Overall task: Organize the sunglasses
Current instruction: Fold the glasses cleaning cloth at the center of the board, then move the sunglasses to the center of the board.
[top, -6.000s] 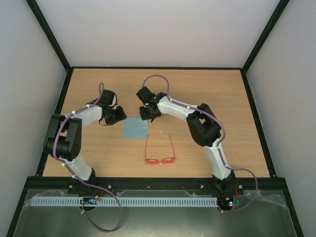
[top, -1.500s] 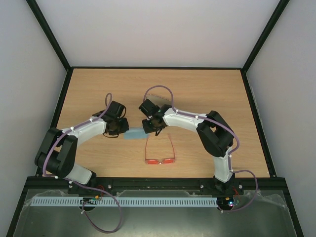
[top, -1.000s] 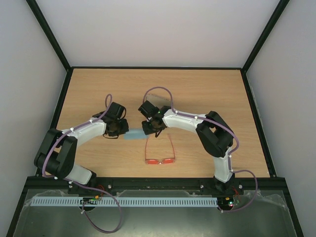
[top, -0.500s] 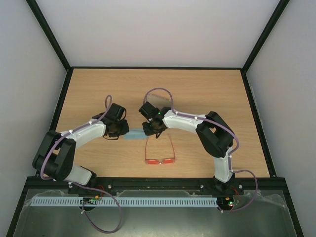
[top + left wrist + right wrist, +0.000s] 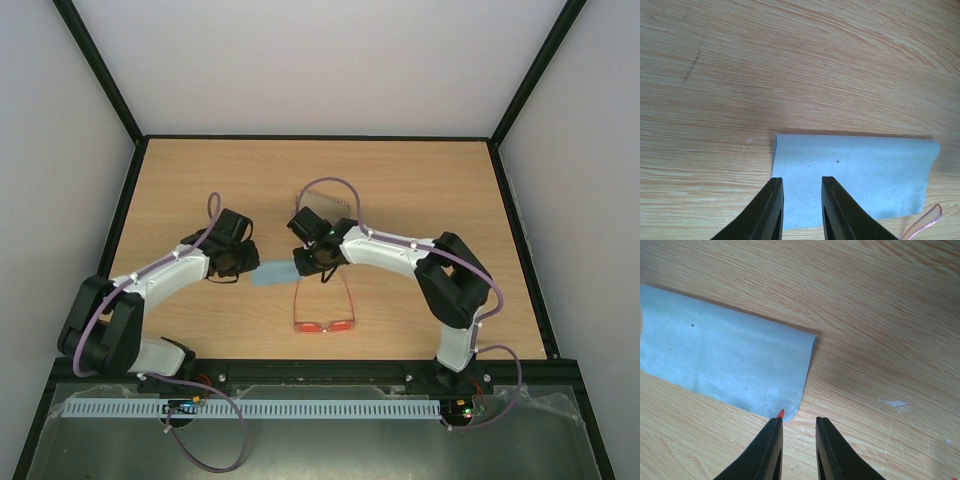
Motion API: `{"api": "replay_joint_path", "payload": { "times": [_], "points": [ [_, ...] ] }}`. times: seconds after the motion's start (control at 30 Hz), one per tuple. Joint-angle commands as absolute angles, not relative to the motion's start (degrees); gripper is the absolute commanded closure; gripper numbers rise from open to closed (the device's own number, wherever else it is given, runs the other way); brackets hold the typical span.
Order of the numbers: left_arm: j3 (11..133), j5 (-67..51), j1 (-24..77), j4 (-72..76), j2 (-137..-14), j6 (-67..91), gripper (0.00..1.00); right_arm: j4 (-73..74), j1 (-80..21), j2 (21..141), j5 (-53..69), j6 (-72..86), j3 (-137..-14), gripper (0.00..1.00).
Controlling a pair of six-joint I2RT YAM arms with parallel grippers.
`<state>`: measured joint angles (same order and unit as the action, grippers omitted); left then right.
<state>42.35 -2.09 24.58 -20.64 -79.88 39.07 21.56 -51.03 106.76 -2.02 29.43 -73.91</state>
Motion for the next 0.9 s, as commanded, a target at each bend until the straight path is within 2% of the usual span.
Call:
{"api": "replay_joint_path", "payload": {
  "times": [0.0,0.13,0.23,0.3,0.33,0.37,0.4,0.47,0.53,0.87],
  "points": [
    [42.4,-1.4,24.9,-22.9,-78.0,39.7,0.74,23.5,-51.4,103.7,-3.2,30.1,-72.5,0.79],
    [43.7,-2.1,24.9,-25.5,-75.5,39.6,0.56,24.3,-51.3,99.9,-3.6,30.8,-71.3,0.76],
    [45.8,-2.8,24.8,-27.9,-71.7,39.4,0.40,25.0,-51.0,95.5,-3.9,31.5,-69.8,0.69],
    [46.9,-4.0,24.7,-29.0,-69.2,39.4,0.25,25.7,-50.5,93.0,-3.2,31.8,-69.3,0.59],
    [47.3,-5.1,24.6,-29.6,-68.1,39.7,0.08,26.1,-50.2,91.7,-2.7,32.1,-69.1,0.52],
    [47.9,-5.7,24.5,-30.2,-67.1,39.8,0.02,26.3,-50.1,90.6,-2.2,32.3,-68.7,0.48],
    [48.2,-6.1,24.6,-30.9,-66.1,39.9,0.01,26.2,-50.0,89.2,-1.6,32.6,-68.1,0.45],
    [48.7,-6.5,24.5,-31.8,-64.0,40.4,0.01,25.4,-49.8,86.6,-0.5,33.2,-66.4,0.31],
    [48.8,-7.1,24.4,-32.2,-62.2,40.6,0.01,25.1,-49.3,85.6,0.5,33.4,-65.7,0.26],
    [47.3,-12.8,22.2,-30.2,-63.6,39.5,0.01,23.8,-42.9,87.9,7.0,33.0,-66.9,0.23]
  ]
}}
